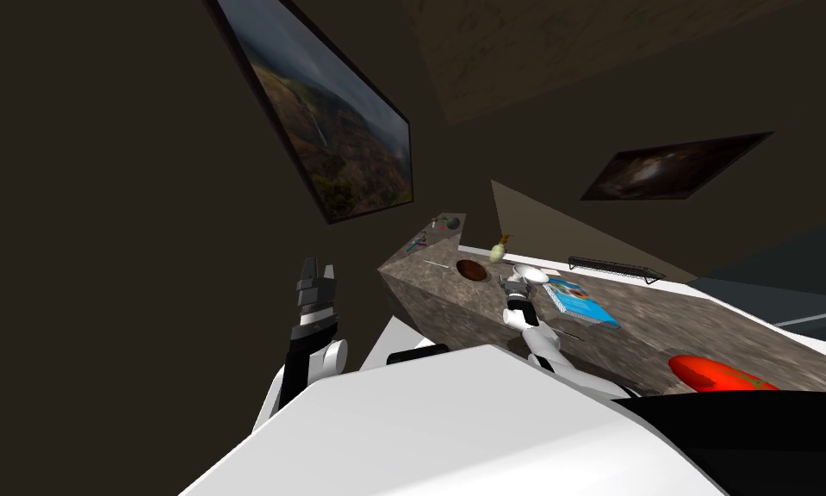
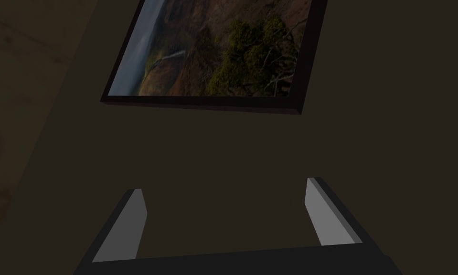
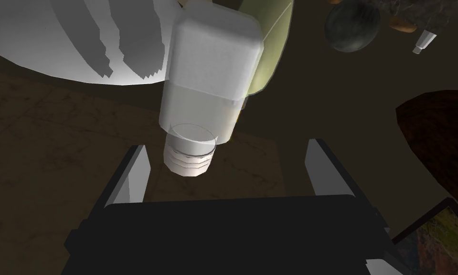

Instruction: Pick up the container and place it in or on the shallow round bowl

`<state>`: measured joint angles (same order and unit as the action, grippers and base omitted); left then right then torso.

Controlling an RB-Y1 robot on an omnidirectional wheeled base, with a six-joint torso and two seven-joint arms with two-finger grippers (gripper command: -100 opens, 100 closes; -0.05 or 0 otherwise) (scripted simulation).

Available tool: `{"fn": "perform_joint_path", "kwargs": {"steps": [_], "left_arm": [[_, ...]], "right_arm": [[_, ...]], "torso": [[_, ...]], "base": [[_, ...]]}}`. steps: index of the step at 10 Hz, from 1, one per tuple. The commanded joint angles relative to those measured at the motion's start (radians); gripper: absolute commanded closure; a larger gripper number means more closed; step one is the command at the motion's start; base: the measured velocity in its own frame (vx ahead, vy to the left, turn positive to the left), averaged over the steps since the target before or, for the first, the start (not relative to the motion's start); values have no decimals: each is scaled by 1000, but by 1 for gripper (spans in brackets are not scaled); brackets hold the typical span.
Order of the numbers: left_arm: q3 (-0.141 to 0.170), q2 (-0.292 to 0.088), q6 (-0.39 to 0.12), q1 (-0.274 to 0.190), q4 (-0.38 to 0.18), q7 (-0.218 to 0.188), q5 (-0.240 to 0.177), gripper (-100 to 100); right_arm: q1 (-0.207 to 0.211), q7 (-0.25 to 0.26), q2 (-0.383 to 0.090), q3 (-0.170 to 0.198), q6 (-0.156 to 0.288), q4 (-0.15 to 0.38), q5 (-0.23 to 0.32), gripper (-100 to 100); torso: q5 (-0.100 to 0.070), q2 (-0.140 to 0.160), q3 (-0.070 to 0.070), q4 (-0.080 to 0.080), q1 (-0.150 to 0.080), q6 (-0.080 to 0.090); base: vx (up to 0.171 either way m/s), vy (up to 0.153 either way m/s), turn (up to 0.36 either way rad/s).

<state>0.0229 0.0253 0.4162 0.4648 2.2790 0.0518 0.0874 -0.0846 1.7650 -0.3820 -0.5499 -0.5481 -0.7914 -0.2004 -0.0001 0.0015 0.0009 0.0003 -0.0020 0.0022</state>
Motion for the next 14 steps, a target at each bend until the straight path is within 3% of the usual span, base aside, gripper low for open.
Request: {"fn": "perform_joint_path", "kwargs": {"steps": [1, 2, 5, 11, 12, 13, 14], "left_arm": [[0, 0, 0, 0, 0, 0, 0, 0], [0, 0, 0, 0, 0, 0, 0, 0], [0, 0, 0, 0, 0, 0, 0, 0], [0, 0, 0, 0, 0, 0, 0, 0], [0, 0, 0, 0, 0, 0, 0, 0], [0, 0, 0, 0, 0, 0, 0, 0], [0, 0, 0, 0, 0, 0, 0, 0]], "right_arm": [[0, 0, 0, 0, 0, 0, 0, -100], [20, -50, 41, 20, -10, -50, 50, -100], [20, -84, 41, 20, -10, -59, 120, -100], [20, -84, 41, 20, -10, -59, 120, -100], [14, -134, 48, 31, -19, -66, 170, -100], [14, -135, 48, 31, -19, -66, 184, -100], [8, -179, 54, 43, -29, -73, 221, -100]], "torso": [[0, 0, 0, 0, 0, 0], [0, 0, 0, 0, 0, 0], [0, -4, -3, -1, 6, -1], [-1, -1, -1, -1, 1, -1], [-1, -1, -1, -1, 1, -1], [0, -4, -3, -1, 5, 0], [0, -5, -3, -2, 5, -1]], "base": [[-7, -9, 25], [52, 62, -184], [42, 49, -147], [-1, -2, 5], [62, 72, -231], [63, 75, -223], [62, 74, -220]]}}
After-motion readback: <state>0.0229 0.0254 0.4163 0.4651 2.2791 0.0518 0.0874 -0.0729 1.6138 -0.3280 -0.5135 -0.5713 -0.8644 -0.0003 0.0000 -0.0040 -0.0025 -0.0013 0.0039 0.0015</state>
